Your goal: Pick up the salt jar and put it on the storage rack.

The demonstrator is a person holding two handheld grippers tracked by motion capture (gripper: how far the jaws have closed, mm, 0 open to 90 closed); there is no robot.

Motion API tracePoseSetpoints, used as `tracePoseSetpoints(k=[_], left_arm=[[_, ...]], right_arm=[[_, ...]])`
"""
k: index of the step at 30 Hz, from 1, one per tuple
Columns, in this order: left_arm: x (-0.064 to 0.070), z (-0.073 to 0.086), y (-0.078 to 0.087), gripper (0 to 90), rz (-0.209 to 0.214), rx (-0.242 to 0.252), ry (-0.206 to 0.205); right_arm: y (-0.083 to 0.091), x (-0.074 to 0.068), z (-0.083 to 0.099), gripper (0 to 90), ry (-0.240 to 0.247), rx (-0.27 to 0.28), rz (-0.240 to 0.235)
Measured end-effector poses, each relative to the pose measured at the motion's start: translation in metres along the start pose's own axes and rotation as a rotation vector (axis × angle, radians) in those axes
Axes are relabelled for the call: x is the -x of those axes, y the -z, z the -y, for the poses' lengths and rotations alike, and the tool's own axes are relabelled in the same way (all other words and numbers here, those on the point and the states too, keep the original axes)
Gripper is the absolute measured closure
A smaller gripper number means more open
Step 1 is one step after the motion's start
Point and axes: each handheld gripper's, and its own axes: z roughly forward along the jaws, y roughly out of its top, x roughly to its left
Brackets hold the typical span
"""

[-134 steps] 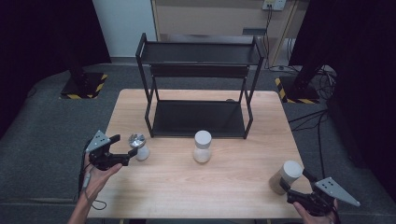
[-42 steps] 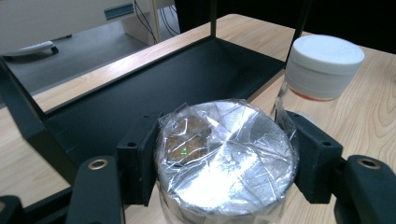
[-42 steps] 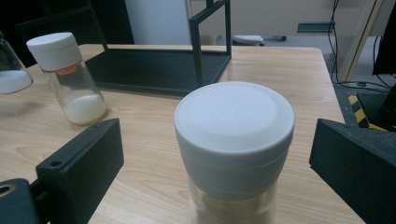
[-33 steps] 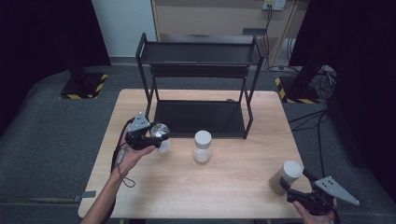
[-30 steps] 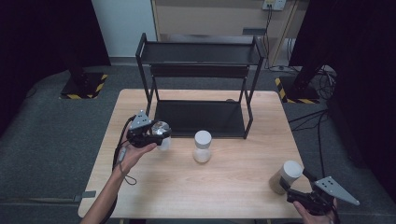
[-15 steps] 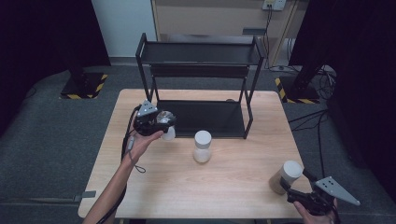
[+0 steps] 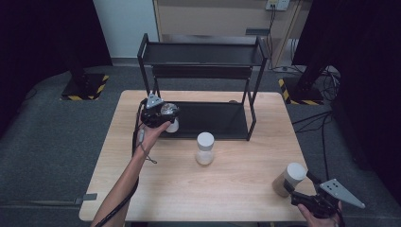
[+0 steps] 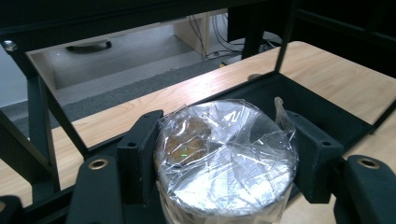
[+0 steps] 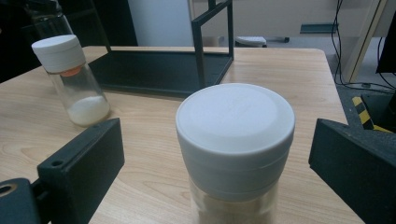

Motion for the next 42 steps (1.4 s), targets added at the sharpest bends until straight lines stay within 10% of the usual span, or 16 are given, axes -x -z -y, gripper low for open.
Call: tracePoseSetpoints(k=[17,42], left_arm=[[0.003,0.005,-0.036,34.5,-0.103,-0.035,0.020],[0.007,0.014,-0.057,34.5,-0.120,-0.066,0.015]], right_arm=[[0.000,0.001,0.000,3.5,-0.003,-0.001,-0.002],[0.001,0.002,0.000,3.7,-0.004,0.002,-0.003]])
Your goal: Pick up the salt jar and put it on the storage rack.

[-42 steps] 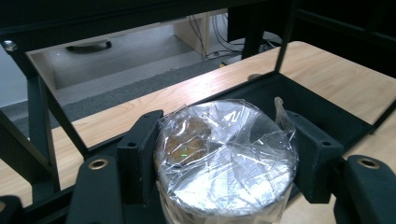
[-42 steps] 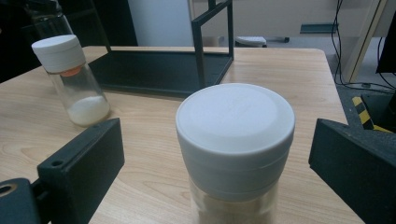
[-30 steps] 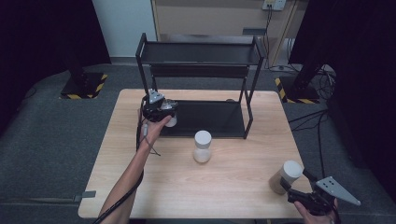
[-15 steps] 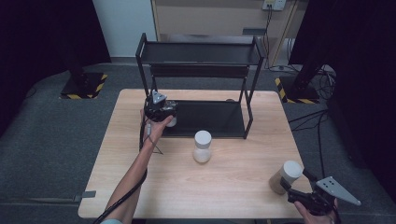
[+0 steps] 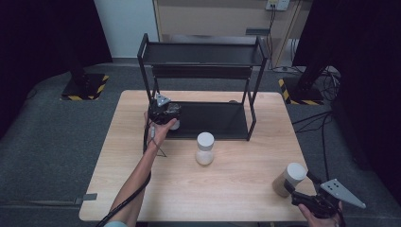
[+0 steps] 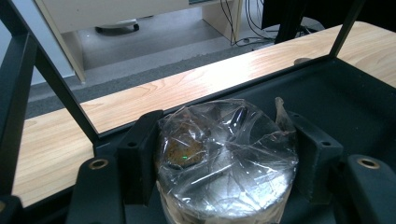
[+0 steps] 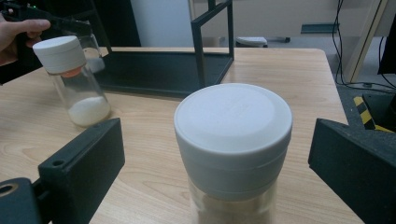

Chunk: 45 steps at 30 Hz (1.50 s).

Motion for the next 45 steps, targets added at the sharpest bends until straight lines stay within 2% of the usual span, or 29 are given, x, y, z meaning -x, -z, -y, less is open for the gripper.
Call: tracePoseSetpoints(k=[17,24,26,30,32,35,37,42,45], left_arm=[[0.001,0.008,-0.005,34.5,-0.002,-0.003,0.025],[0.003,0.011,-0.006,34.2,-0.007,0.007,0.027],[0.005,0.010,-0.006,33.9,-0.012,0.005,0.017],[0.006,0.010,-0.005,27.9,-0.017,0.021,0.029],[0.005,0.009,-0.004,21.1,-0.012,0.028,0.036],[0.004,0.006,-0.002,17.6,-0.007,0.044,0.048],[0.004,0.004,0.001,14.8,-0.006,0.047,0.039],[0.004,-0.001,0.006,11.0,0.001,0.073,0.046],[0.004,-0.005,0.012,9.3,0.009,0.087,0.031]], right_arm=[[0.001,0.000,0.000,3.7,0.001,0.001,0.000],[0.001,0.000,0.000,3.7,0.001,0.002,-0.001],[0.001,0.000,0.000,3.7,0.002,0.002,0.000],[0.001,0.000,0.000,3.7,0.002,0.002,-0.001],[0.001,0.000,0.000,3.7,0.001,0.003,0.000],[0.001,0.000,0.000,3.7,0.002,0.004,0.001],[0.001,0.000,0.000,3.7,0.002,0.004,0.000],[0.001,0.000,0.000,3.7,0.004,0.003,-0.001],[0.001,0.000,0.000,3.7,0.003,0.004,-0.001]])
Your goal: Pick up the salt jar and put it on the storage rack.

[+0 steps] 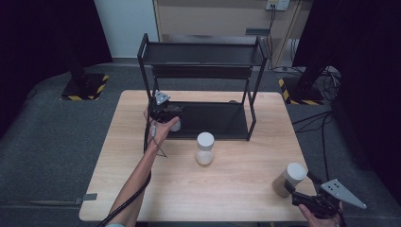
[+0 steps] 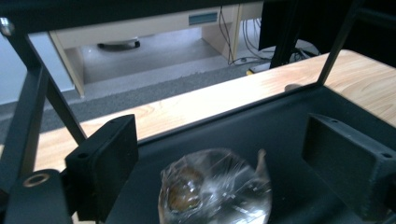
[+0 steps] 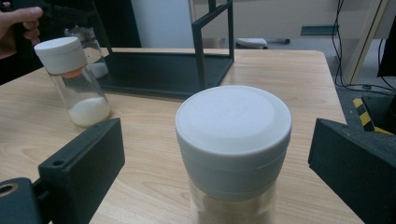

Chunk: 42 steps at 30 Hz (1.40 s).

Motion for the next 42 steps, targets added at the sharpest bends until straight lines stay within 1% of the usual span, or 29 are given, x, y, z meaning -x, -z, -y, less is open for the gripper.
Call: tracePoseSetpoints(k=[2,3,4,5,6,8,10,12,15,21,23,29,30,32,34,38,42], left_arm=[[0.000,-0.003,0.003,8.5,0.011,0.008,-0.006],[0.000,-0.007,0.007,7.1,0.027,0.017,-0.005],[0.000,-0.007,0.007,7.0,0.027,0.017,-0.005],[0.000,-0.009,0.012,6.8,0.036,0.029,-0.008],[0.000,-0.009,0.012,6.4,0.036,0.029,-0.008],[-0.001,-0.012,0.017,6.1,0.056,0.036,-0.011],[-0.001,-0.015,0.022,6.0,0.066,0.044,-0.021],[-0.002,-0.018,0.027,5.9,0.082,0.050,-0.013],[-0.003,-0.025,0.036,5.9,0.106,0.046,-0.015],[-0.006,-0.030,0.053,6.0,0.120,0.061,-0.021],[-0.007,-0.030,0.059,6.0,0.123,0.066,-0.021],[-0.010,-0.029,0.075,6.0,0.137,0.072,-0.039],[-0.011,-0.029,0.077,6.0,0.143,0.072,-0.040],[-0.014,-0.026,0.082,6.0,0.169,0.076,-0.030],[-0.015,-0.024,0.085,6.0,0.183,0.075,-0.043],[-0.020,-0.018,0.092,6.1,0.217,0.065,-0.054],[-0.024,-0.010,0.101,6.0,0.236,0.064,-0.068]], right_arm=[[0.000,0.000,0.000,3.7,-0.001,-0.001,0.001],[0.000,0.000,0.000,3.7,0.001,0.000,0.000],[0.000,0.000,0.000,3.7,0.001,0.000,0.000],[0.000,0.000,0.000,3.7,0.002,0.000,-0.001],[0.000,0.000,0.000,3.7,0.002,0.000,-0.001],[0.000,0.000,0.000,3.7,0.002,-0.001,-0.001],[0.000,0.000,0.000,3.7,0.001,-0.001,-0.001],[0.000,0.000,0.000,3.7,0.003,-0.002,-0.002],[0.000,0.000,0.000,3.7,0.003,-0.001,-0.002],[0.000,0.000,0.000,3.7,0.002,-0.001,-0.002],[0.000,0.000,0.000,3.7,0.002,0.000,-0.002],[0.000,-0.001,0.000,3.7,0.004,-0.002,-0.002],[0.000,-0.001,-0.001,3.7,0.004,-0.002,-0.001],[0.000,-0.001,-0.001,3.7,0.005,-0.002,-0.001],[0.000,-0.001,-0.001,3.7,0.004,-0.001,-0.001],[0.000,-0.001,-0.001,3.7,0.005,-0.001,-0.002],[0.000,-0.001,-0.001,3.7,0.007,0.000,-0.003]])
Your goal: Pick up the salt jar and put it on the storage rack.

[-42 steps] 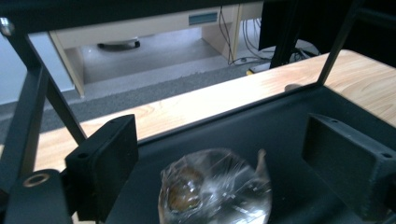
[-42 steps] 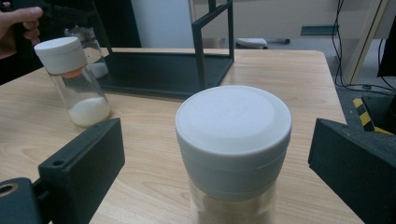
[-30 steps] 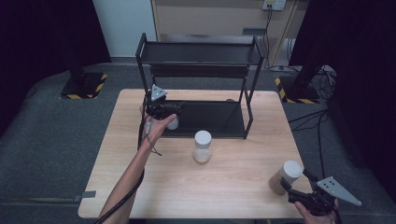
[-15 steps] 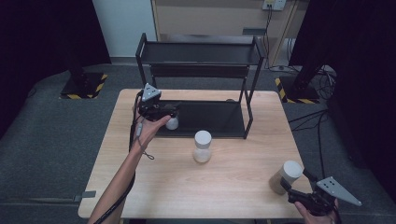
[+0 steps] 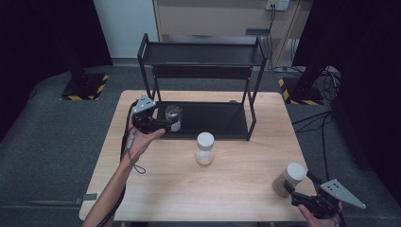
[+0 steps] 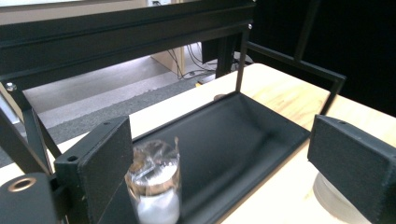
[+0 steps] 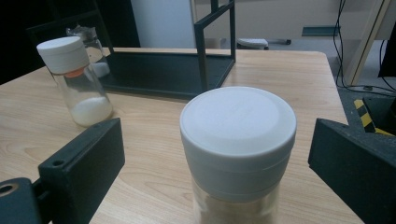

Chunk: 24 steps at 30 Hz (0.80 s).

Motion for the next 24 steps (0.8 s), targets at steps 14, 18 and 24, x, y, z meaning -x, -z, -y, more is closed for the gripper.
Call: tracePoseSetpoints(k=[14,18,24], left_arm=[[-0.002,0.029,0.043,6.3,0.048,0.047,-0.018],[-0.002,0.044,0.060,6.2,0.064,0.058,-0.015],[0.001,0.061,0.078,6.2,0.065,0.072,-0.001]], right_arm=[[0.000,-0.001,0.000,3.7,0.003,0.000,0.000],[0.000,-0.001,0.000,3.7,0.003,0.000,0.001],[0.000,-0.002,-0.001,3.7,0.004,-0.001,0.001]])
